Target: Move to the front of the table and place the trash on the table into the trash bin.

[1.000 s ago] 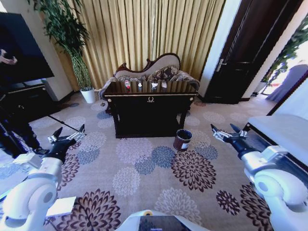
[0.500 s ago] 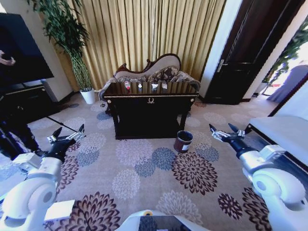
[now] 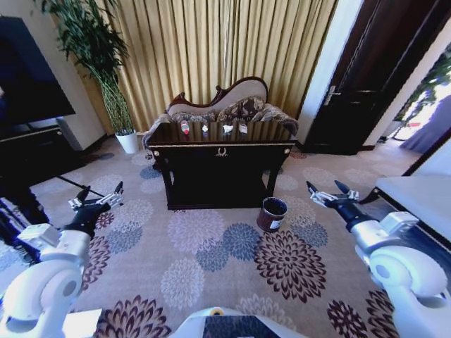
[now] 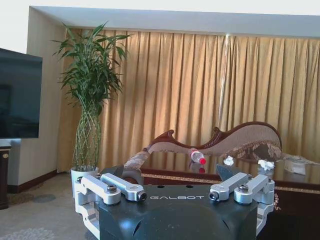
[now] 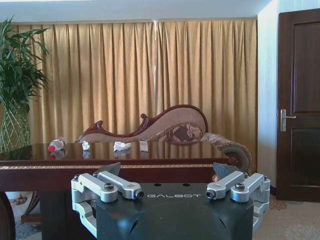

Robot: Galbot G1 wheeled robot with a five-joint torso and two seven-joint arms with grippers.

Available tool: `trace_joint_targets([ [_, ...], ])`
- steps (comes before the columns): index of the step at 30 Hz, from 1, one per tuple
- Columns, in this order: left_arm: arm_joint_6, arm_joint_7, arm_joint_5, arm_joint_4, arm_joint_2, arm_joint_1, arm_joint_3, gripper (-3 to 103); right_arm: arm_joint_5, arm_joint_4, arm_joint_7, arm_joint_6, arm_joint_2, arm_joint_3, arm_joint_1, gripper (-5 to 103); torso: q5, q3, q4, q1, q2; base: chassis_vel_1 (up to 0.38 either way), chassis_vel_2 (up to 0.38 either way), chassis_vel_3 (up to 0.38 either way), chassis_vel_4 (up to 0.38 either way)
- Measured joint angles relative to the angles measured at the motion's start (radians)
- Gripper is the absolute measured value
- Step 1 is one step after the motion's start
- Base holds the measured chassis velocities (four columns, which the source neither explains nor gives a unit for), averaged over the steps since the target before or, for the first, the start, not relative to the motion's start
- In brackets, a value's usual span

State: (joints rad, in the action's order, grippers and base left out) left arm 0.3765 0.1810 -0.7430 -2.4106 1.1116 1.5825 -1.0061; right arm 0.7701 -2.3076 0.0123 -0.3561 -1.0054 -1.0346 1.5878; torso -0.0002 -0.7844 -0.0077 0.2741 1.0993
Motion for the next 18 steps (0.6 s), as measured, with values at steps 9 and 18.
trace_joint_targets([
  [9,-0.001,0.000,0.000,-0.001,0.001,0.002,-0.001,100,0.000,0.000,0.000,0.002,0.000,-0.003,0.003,100,-0.0001,0.000,0.0008,0.000,0.000,-0.123,0.189,0.142,-0.170],
  [18,-0.001,0.000,0.000,-0.002,0.001,0.002,-0.001,100,0.000,0.007,0.000,0.003,0.000,-0.003,-0.001,100,0.0002,0.000,0.0003,0.000,0.000,-0.175,0.142,0.160,-0.147],
])
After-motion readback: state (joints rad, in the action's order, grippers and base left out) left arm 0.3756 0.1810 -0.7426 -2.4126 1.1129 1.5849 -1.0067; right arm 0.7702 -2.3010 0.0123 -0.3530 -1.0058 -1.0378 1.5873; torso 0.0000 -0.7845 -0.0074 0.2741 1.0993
